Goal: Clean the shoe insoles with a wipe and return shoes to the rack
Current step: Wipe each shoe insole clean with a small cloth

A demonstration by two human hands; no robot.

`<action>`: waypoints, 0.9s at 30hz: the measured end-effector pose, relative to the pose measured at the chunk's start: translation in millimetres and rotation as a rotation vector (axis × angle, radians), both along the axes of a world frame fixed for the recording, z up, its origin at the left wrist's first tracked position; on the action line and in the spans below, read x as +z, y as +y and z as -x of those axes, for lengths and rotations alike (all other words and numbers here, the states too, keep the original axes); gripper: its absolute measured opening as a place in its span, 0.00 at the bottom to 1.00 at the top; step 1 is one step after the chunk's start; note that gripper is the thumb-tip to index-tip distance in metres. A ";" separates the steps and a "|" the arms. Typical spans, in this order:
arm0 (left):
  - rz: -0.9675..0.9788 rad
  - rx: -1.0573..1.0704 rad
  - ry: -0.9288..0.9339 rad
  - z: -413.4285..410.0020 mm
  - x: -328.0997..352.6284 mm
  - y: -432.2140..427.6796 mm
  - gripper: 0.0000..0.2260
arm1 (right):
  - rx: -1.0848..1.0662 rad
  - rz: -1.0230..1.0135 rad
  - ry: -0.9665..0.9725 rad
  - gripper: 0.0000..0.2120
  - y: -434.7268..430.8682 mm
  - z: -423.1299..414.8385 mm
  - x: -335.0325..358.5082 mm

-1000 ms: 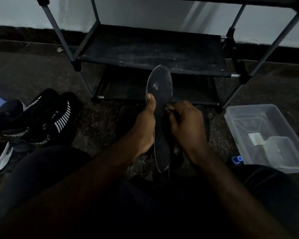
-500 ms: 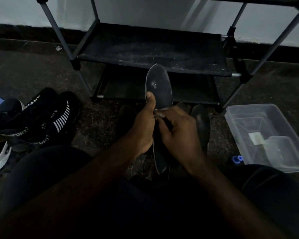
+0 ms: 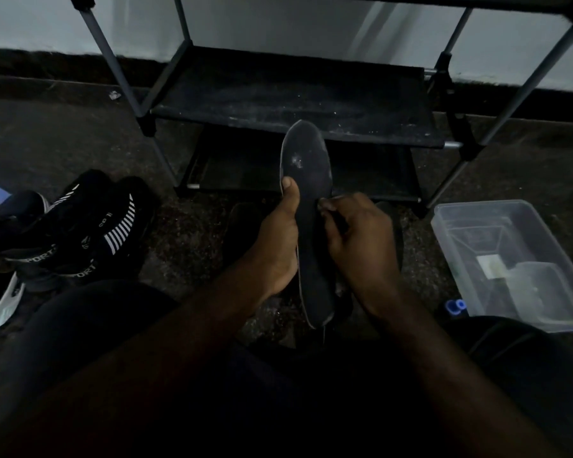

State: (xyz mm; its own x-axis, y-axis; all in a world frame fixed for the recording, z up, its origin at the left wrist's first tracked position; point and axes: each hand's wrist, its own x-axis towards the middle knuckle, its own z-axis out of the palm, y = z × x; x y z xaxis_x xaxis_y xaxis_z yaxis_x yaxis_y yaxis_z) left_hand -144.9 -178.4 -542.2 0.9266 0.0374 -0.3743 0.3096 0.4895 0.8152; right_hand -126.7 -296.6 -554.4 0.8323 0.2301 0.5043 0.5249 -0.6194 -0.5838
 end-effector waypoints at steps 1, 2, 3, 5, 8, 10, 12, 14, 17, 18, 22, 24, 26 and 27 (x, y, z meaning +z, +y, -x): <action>-0.001 0.004 0.001 0.0 -0.3 -0.9 0.27 | -0.023 -0.016 0.006 0.04 -0.8 -2.0 -0.1; 0.003 0.014 0.003 0.8 0.7 -1.5 0.27 | -0.004 -0.040 0.022 0.04 0.7 0.5 0.6; -0.002 0.029 0.002 1.2 -0.7 -1.0 0.26 | 0.045 -0.068 0.048 0.04 4.1 6.1 1.1; -0.018 0.047 -0.006 1.2 -1.6 0.2 0.27 | 0.168 -0.080 0.085 0.05 9.9 19.1 1.1; 0.003 0.051 -0.017 1.4 -1.9 2.3 0.28 | 0.130 -0.033 0.052 0.05 4.9 11.7 -1.8; 0.010 0.039 -0.021 0.5 -0.9 1.6 0.28 | 0.010 -0.068 0.050 0.04 -1.6 -1.1 -2.6; 0.007 0.039 -0.025 0.3 -3.2 0.3 0.27 | -0.010 -0.122 0.073 0.03 -1.3 -0.9 -1.0; -0.005 0.051 -0.024 1.3 -2.6 0.9 0.27 | 0.076 -0.117 0.082 0.04 6.3 11.6 1.2; 0.001 0.051 -0.028 0.8 -3.4 3.0 0.27 | 0.178 -0.039 0.057 0.06 8.4 17.1 1.7; 0.006 0.046 -0.032 0.7 -1.9 2.7 0.26 | 0.143 -0.034 0.053 0.06 5.3 10.6 0.5; 0.018 0.026 -0.030 -0.3 -1.9 -1.5 0.27 | -0.017 -0.095 0.065 0.04 -3.9 -3.6 0.8; 0.016 0.028 -0.028 0.5 -2.6 -0.8 0.26 | 0.057 -0.100 0.070 0.05 4.1 9.8 3.3; -0.005 0.019 -0.017 1.3 -1.3 1.3 0.28 | 0.177 -0.071 0.064 0.07 10.1 22.7 4.4; -0.007 0.024 -0.015 1.2 -1.4 2.3 0.28 | 0.215 -0.055 0.052 0.07 9.6 22.7 4.4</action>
State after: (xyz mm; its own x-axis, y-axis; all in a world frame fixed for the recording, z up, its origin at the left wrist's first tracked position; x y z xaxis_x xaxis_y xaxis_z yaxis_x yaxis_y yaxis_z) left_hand -146.1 -176.1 -543.5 0.9309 0.0619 -0.3600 0.2856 0.4912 0.8229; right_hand -149.4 -287.0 -550.0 0.7925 0.3783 0.4783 0.6094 -0.4632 -0.6435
